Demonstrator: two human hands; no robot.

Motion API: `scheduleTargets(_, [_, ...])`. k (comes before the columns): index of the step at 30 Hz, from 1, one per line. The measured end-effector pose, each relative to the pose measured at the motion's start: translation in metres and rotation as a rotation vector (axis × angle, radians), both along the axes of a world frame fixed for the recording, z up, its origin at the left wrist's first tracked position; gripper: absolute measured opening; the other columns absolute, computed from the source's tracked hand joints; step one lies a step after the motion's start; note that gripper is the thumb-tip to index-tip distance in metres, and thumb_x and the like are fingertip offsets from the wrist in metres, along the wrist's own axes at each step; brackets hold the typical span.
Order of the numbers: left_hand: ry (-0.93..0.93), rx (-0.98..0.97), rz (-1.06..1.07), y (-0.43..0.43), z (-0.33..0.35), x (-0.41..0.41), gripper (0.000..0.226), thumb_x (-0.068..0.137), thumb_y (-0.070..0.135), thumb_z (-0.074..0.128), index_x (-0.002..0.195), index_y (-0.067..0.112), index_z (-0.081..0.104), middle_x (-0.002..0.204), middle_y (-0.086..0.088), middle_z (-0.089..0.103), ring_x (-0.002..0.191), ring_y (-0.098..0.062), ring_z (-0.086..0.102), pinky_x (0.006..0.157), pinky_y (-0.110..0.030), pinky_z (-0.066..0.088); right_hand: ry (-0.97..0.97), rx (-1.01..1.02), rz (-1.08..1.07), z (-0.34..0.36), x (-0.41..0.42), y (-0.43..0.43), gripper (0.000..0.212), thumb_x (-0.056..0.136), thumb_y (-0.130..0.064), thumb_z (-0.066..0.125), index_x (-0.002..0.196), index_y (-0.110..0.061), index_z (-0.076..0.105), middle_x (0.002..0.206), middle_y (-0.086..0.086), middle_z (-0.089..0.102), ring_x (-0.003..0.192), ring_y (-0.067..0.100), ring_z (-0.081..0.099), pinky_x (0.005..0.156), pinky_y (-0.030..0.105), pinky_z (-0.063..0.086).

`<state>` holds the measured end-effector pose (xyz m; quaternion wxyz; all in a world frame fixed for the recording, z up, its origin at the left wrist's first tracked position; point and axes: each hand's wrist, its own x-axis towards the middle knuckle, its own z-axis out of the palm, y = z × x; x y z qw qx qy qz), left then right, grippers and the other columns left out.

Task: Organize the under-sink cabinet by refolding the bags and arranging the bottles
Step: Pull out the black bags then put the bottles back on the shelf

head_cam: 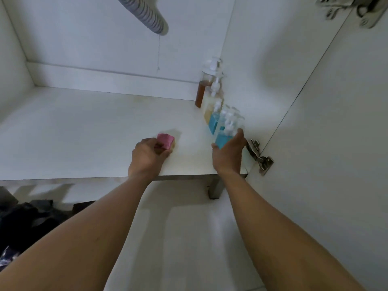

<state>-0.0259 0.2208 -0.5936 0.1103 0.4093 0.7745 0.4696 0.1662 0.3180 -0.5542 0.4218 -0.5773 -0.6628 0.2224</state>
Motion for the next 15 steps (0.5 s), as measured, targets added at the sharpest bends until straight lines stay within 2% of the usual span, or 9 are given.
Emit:
scheduleTargets(3, [0.017, 0.007, -0.022, 0.0, 0.0, -0.001, 0.025, 0.081, 0.044, 0.077, 0.085, 0.02, 0.068, 0.093, 0.003, 0.068, 0.085, -0.018, 0.064, 0.074, -0.037, 0.055, -0.06, 0.102, 0.012, -0.03, -0.001, -0.019, 0.065, 0.091, -0.01, 0.069, 0.141, -0.017, 0.028, 0.142, 0.011, 0.03, 0.131, 0.03, 0.047, 0.093, 0.045, 0.057])
scheduleTargets(8, [-0.013, 0.021, -0.028, -0.001, -0.001, -0.002, 0.028, 0.081, 0.044, 0.078, 0.09, 0.019, 0.07, 0.097, 0.002, 0.068, 0.088, -0.019, 0.064, 0.077, -0.037, 0.055, -0.144, 0.169, -0.034, -0.033, -0.004, -0.015, 0.048, 0.094, -0.009, 0.064, 0.132, -0.019, 0.036, 0.138, 0.012, 0.031, 0.132, 0.029, 0.039, 0.088, 0.041, 0.059])
scheduleTargets(15, [-0.031, 0.046, -0.029, -0.002, 0.0, 0.0, 0.024, 0.08, 0.036, 0.079, 0.095, 0.017, 0.073, 0.101, 0.001, 0.069, 0.092, -0.019, 0.065, 0.081, -0.037, 0.055, -0.079, 0.082, -0.121, -0.024, -0.014, 0.011, 0.06, 0.087, 0.001, 0.067, 0.132, -0.018, 0.032, 0.137, 0.012, 0.036, 0.127, 0.026, 0.045, 0.085, 0.039, 0.059])
